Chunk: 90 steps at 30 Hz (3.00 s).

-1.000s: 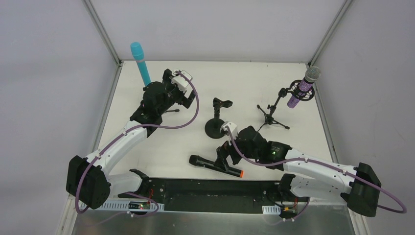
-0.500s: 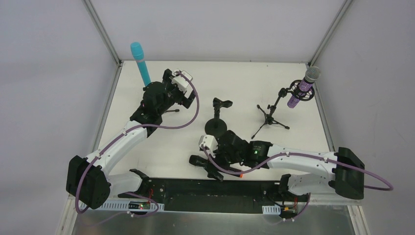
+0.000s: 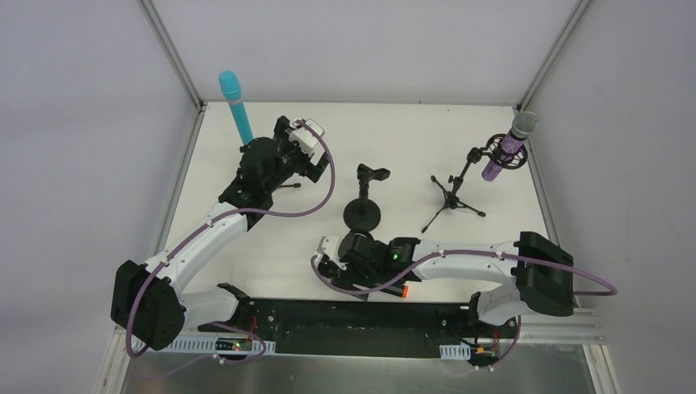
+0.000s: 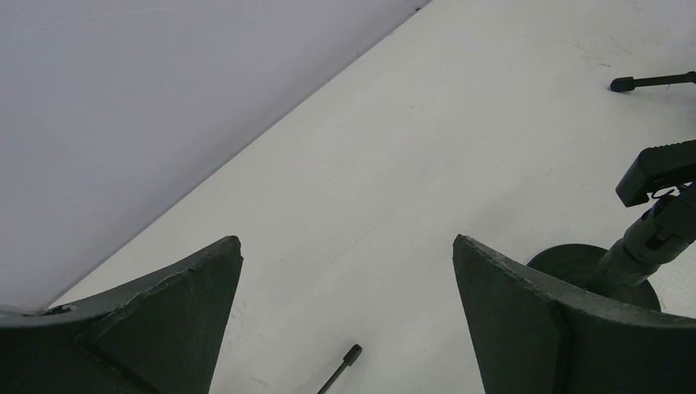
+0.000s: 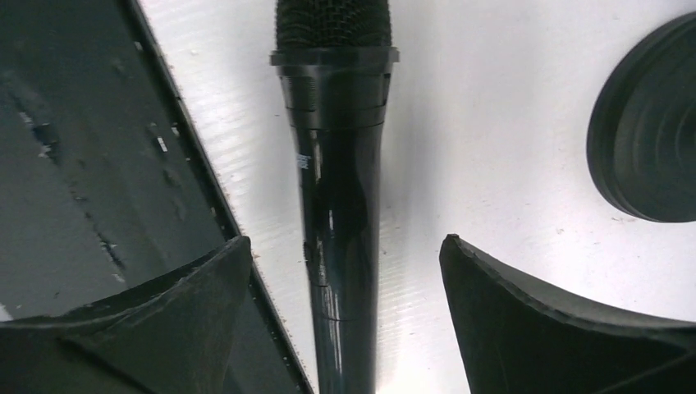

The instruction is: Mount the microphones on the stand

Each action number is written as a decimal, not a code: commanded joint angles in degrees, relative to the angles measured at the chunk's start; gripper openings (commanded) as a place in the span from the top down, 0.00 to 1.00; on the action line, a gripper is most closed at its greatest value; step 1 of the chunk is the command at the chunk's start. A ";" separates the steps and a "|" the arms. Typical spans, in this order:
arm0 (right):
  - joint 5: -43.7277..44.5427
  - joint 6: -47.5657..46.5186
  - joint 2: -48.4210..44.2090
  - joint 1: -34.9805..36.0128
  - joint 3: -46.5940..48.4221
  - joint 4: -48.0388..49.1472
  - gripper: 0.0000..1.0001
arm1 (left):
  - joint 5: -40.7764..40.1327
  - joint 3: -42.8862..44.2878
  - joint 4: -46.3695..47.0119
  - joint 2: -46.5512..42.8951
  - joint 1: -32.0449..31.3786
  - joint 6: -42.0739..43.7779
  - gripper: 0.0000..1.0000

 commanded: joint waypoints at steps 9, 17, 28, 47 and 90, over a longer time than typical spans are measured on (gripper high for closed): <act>1.58 -0.45 7.11 -0.65 3.95 -2.84 0.22 | 1.18 1.15 0.23 0.49 -0.73 0.98 0.00; -0.82 1.07 10.32 -2.88 5.13 -4.16 0.41 | 1.23 1.22 0.10 0.50 -0.90 1.20 0.00; -1.26 1.10 12.19 -3.06 8.15 -6.75 0.94 | 1.05 1.18 0.01 0.36 -0.95 1.54 0.00; 9.90 3.55 -6.17 1.70 0.28 9.98 1.00 | 0.92 1.25 -0.05 0.43 -1.17 1.50 0.00; 15.80 13.76 -51.68 -9.78 -32.88 56.57 1.00 | 42.84 0.81 10.32 -3.16 -1.36 -9.70 0.04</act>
